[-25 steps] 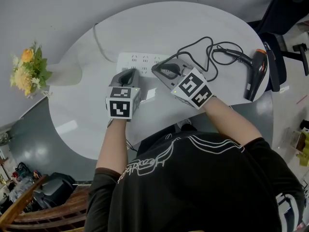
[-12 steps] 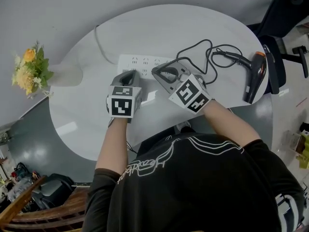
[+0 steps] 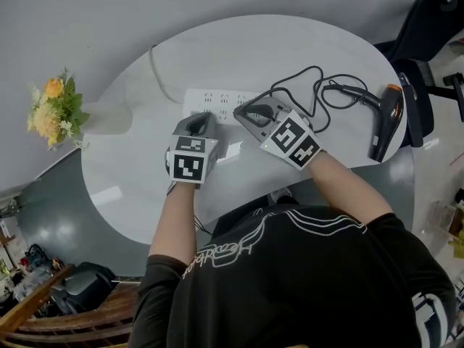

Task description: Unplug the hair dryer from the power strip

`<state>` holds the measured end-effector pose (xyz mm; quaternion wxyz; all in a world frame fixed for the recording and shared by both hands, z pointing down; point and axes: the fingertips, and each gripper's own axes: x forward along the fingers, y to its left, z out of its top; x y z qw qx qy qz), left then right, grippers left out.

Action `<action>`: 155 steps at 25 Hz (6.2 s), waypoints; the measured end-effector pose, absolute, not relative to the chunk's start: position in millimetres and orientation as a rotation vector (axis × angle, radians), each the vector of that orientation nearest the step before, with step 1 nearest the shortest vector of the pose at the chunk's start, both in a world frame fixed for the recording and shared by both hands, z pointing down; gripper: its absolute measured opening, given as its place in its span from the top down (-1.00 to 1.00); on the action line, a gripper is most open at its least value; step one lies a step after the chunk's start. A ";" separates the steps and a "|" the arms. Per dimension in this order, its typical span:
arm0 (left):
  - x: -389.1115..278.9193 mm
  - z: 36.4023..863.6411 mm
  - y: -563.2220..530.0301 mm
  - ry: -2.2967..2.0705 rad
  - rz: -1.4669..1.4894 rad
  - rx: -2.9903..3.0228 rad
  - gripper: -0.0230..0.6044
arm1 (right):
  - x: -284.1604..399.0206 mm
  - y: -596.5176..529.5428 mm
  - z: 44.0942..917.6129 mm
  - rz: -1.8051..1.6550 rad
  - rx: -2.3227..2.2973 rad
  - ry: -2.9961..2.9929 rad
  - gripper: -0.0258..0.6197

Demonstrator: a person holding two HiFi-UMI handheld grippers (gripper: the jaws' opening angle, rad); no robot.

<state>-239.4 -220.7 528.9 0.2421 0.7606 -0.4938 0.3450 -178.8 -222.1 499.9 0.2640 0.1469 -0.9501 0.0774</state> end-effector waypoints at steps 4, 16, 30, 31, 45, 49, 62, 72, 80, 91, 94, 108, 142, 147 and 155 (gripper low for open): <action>-240.2 529.2 -221.5 -1.351 0.931 2.061 0.92 | -179.2 -223.2 498.8 0.205 0.395 -2.569 0.84; -240.3 529.3 -221.0 -1.336 0.928 2.059 0.92 | -178.9 -218.8 499.0 0.141 0.362 -2.582 0.84; -239.4 529.9 -221.1 -1.330 0.918 2.031 0.92 | -179.0 -214.0 497.3 -0.008 0.381 -2.556 0.84; -239.4 529.8 -220.9 -1.329 0.915 2.030 0.92 | -178.9 -213.4 497.5 -0.018 0.384 -2.555 0.84; -239.5 529.6 -220.6 -1.313 0.888 2.039 0.92 | -177.6 -222.9 497.9 0.185 0.384 -2.572 0.84; -239.8 530.0 -221.8 -1.310 0.863 2.028 0.92 | -179.3 -216.6 497.5 -0.020 0.355 -2.554 0.84; -238.6 529.2 -223.9 -1.304 0.853 2.054 0.92 | -176.6 -231.8 498.6 0.246 0.410 -2.586 0.84; -238.6 529.4 -224.0 -1.345 0.853 2.037 0.92 | -178.3 -216.8 497.2 0.095 0.356 -2.560 0.84; -238.9 529.7 -221.2 -1.334 0.884 2.046 0.92 | -176.2 -219.7 498.6 0.210 0.346 -2.568 0.84; -238.4 529.6 -223.0 -1.337 0.874 2.035 0.92 | -178.2 -214.8 496.4 0.050 0.294 -2.531 0.84; -237.5 529.5 -222.8 -1.352 0.899 2.050 0.92 | -177.7 -214.6 497.2 0.061 0.289 -2.528 0.84; -236.3 529.5 -222.9 -1.336 0.917 2.057 0.92 | -175.9 -221.5 496.1 0.175 0.311 -2.515 0.84; -234.8 530.0 -219.7 -1.331 0.932 2.039 0.92 | -164.4 -263.7 397.7 0.119 0.433 -2.722 0.84; -233.9 529.4 -220.3 -1.345 0.926 2.040 0.92 | -152.2 -264.3 408.6 0.197 0.501 -2.704 0.84; -234.9 529.3 -220.1 -1.344 0.883 2.049 0.92 | -135.8 -255.6 414.7 0.301 0.527 -2.718 0.83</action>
